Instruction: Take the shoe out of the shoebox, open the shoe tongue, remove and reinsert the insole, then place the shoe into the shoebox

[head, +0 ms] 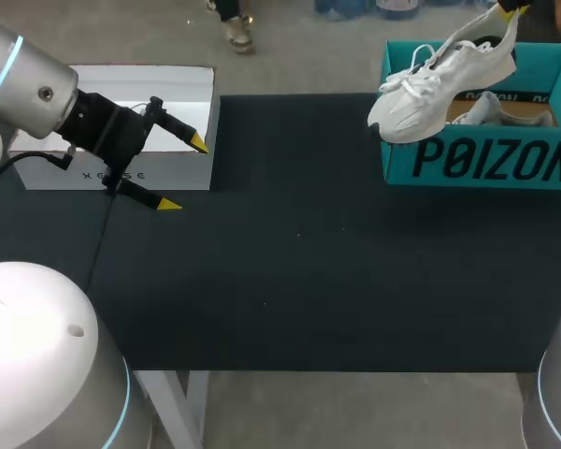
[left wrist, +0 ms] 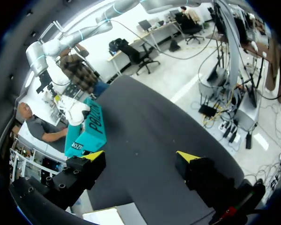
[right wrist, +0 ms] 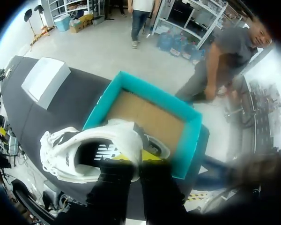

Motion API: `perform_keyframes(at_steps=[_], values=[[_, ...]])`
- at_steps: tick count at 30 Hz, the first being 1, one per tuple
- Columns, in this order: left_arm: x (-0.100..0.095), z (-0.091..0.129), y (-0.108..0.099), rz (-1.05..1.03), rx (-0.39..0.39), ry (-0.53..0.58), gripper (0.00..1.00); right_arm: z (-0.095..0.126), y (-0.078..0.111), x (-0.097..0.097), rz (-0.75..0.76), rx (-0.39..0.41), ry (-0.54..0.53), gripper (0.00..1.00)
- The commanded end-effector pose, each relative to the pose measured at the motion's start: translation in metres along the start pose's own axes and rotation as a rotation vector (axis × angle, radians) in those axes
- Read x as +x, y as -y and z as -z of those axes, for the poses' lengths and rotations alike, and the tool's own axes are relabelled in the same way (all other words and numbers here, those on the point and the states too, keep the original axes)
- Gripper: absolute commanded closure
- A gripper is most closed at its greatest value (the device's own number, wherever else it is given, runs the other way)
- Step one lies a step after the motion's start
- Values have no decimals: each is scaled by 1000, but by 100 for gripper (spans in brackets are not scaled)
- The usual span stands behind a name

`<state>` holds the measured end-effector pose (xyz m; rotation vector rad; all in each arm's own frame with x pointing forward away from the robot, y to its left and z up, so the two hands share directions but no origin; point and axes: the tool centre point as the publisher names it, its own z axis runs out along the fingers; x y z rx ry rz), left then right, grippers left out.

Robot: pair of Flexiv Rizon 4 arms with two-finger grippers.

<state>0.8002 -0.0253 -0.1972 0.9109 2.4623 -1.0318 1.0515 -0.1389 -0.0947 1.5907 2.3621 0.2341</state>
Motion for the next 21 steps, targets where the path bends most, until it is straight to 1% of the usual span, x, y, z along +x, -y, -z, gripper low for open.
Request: perform_keyframes(at_steps=[1,8,9,11,12,14,16,21], values=[[0,0,1,0,-4,-3,0,1,-1,0,-1,0,-2,100],[0,0,1,0,-4,-3,0,1,-1,0,-1,0,-2,100],[0,0,1,0,-4,-3,0,-1,-3,-2,-25,3,0,100],[0,0,1,0,-4,-3,0,-3,-7,-7,-82,33,-1,100],[0,0,1,0,-4,-3,0,-4,-10,-10,-111,23,7,100],[0,0,1,0,-4,-3,0,-5,-13,-15,-166,38,5,100],[0,0,1,0,-4,-3,0,-6,-16,-20,-209,34,15,100],[0,0,1,0,-4,-3,0,-15,-29,-39,-342,49,50,100]])
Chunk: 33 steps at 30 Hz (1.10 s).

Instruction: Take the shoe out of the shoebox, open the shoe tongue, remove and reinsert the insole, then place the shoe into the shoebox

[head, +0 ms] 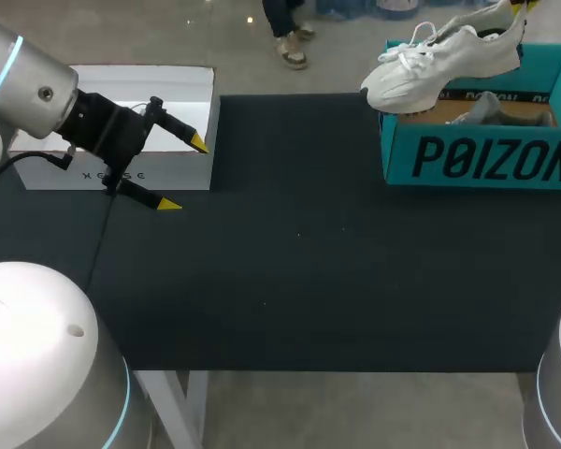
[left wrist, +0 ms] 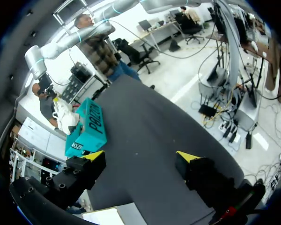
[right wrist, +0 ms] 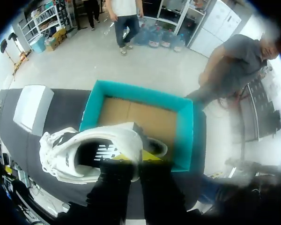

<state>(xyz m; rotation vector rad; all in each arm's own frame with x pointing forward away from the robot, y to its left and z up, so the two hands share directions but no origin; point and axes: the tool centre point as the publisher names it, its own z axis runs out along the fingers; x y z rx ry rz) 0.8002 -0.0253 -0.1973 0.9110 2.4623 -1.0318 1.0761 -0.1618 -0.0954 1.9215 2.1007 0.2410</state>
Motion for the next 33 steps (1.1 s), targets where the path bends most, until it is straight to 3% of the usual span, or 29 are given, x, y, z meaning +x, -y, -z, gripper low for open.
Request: perform_keyframes(at_steps=[1,13,33], values=[[0,0,1,0,-4,-3,0,-8,-21,-7,-68,33,4,100],[0,0,1,0,-4,-3,0,-38,-42,-54,-278,19,-11,100],[0,0,1,0,-4,-3,0,-101,-47,-113,-433,93,38,100]])
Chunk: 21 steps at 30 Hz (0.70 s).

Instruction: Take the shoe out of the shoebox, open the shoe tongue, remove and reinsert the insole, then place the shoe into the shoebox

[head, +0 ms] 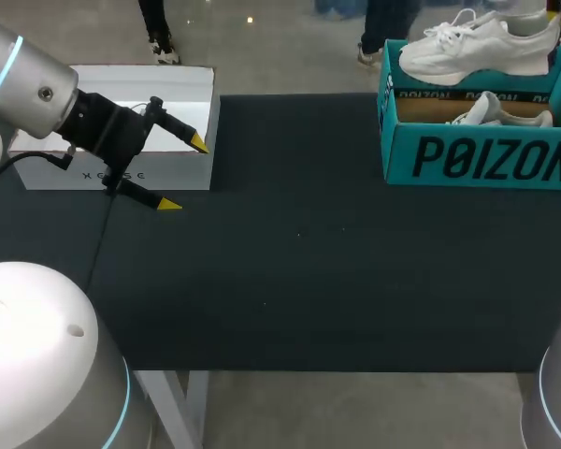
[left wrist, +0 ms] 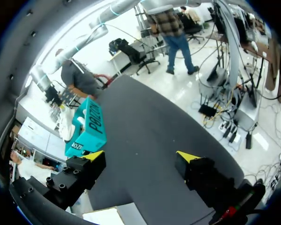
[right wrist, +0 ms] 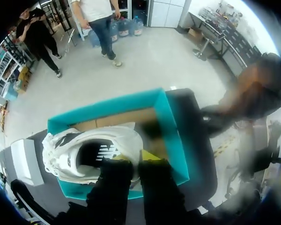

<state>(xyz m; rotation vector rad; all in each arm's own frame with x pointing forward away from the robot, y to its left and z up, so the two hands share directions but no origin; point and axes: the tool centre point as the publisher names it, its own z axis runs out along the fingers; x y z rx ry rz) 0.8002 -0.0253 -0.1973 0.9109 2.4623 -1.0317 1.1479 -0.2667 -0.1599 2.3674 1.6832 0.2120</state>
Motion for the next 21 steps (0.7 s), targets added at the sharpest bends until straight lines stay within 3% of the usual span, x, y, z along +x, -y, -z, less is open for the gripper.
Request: perform_keyframes(at_steps=[1,21], values=[[0,0,1,0,-4,-3,0,-11,-14,-7,-22,29,-4,100],[0,0,1,0,-4,-3,0,-47,-11,-21,-83,59,2,100]])
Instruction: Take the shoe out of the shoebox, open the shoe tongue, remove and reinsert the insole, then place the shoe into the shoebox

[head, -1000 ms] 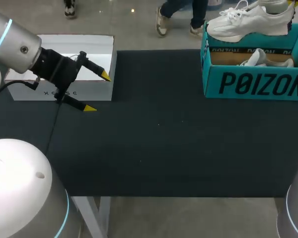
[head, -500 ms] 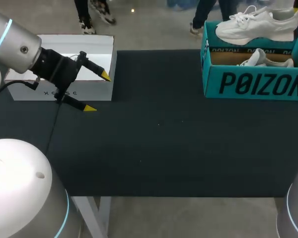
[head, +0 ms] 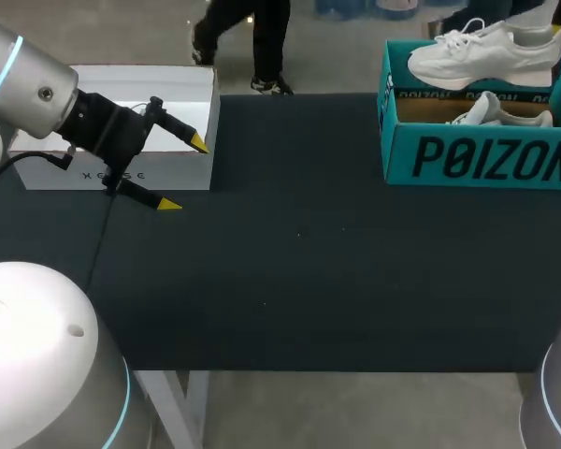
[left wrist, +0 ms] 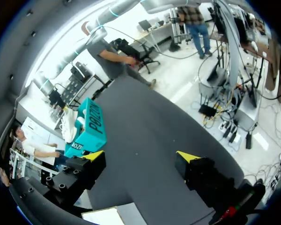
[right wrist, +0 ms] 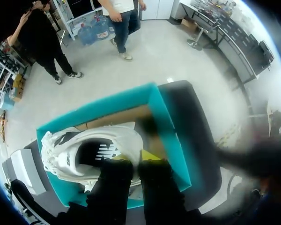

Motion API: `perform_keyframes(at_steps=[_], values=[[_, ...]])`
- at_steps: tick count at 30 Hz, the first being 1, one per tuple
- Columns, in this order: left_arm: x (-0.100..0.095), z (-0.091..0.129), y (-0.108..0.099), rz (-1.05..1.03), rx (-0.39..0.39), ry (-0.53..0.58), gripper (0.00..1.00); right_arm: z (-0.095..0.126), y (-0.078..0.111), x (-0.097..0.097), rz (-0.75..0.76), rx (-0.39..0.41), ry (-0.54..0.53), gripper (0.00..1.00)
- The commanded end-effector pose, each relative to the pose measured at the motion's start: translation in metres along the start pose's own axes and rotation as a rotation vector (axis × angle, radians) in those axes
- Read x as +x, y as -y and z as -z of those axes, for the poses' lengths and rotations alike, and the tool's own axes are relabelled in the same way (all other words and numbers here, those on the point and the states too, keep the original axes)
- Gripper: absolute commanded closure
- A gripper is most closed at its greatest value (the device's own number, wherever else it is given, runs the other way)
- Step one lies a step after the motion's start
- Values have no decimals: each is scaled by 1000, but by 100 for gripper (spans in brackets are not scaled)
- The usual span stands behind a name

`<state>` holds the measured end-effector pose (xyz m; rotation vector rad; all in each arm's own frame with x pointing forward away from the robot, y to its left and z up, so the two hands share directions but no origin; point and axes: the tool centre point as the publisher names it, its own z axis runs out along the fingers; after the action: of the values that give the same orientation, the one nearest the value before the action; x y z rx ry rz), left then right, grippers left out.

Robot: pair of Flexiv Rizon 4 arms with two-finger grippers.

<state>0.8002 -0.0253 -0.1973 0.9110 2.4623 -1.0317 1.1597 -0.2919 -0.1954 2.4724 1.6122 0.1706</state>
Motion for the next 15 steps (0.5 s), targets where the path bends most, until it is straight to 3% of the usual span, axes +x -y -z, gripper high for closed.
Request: perform_keyframes(at_steps=[1,15], values=[[0,0,1,0,-4,-3,0,-9,-2,-2,-5,7,-8,100],[0,0,1,0,-4,-3,0,-15,-2,-3,-10,12,-19,100]])
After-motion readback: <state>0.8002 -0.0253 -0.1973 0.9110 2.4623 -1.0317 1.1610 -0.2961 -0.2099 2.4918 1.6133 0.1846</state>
